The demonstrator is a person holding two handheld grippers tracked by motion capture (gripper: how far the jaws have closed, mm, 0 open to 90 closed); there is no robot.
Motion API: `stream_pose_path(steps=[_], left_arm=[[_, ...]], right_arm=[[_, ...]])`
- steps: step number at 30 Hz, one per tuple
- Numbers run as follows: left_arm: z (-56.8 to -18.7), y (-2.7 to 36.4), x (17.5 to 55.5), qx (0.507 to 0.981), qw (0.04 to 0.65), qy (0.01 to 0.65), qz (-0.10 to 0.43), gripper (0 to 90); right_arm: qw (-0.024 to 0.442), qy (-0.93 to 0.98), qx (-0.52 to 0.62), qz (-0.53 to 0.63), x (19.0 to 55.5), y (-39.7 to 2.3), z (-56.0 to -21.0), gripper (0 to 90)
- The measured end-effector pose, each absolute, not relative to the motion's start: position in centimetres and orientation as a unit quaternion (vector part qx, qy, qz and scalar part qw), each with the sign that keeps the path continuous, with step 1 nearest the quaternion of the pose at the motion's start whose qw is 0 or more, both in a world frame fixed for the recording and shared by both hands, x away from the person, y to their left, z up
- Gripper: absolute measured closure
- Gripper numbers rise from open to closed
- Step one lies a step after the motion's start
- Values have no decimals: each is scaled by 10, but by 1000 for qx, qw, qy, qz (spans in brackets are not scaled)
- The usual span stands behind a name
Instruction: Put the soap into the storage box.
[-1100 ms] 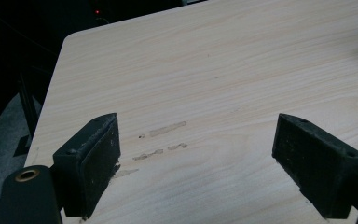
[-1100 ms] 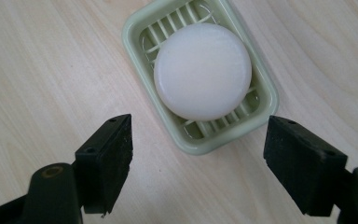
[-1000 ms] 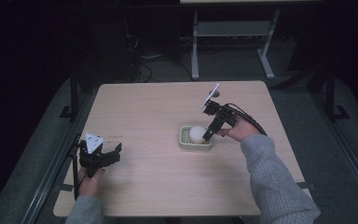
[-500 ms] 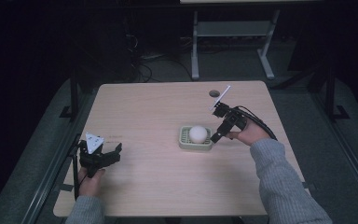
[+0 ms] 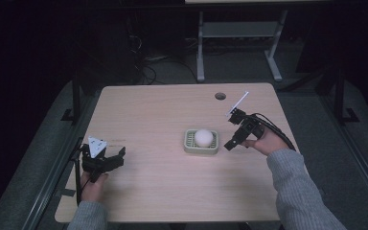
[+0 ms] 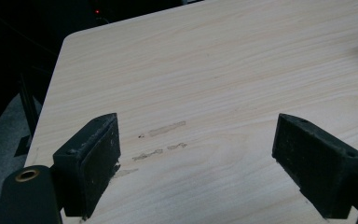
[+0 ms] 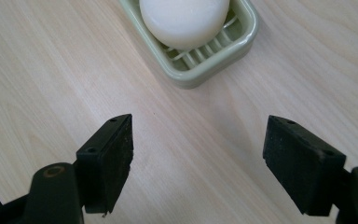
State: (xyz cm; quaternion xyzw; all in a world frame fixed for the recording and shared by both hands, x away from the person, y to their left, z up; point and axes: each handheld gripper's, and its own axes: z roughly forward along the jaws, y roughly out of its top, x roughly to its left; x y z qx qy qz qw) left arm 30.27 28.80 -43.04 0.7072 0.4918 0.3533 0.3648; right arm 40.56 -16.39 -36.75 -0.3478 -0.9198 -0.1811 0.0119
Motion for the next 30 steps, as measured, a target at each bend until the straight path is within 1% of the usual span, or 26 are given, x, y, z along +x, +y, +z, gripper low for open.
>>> stream_pose_path(steps=[24,30], left_arm=[[-431,287,302,707,366,492,353,148],[-431,287,302,709,366,491,351,149]], right_arm=[[7,-907,-373,-194,376,-204,-382,250],[10,-902,-385,-197,365,-216,-392,250]])
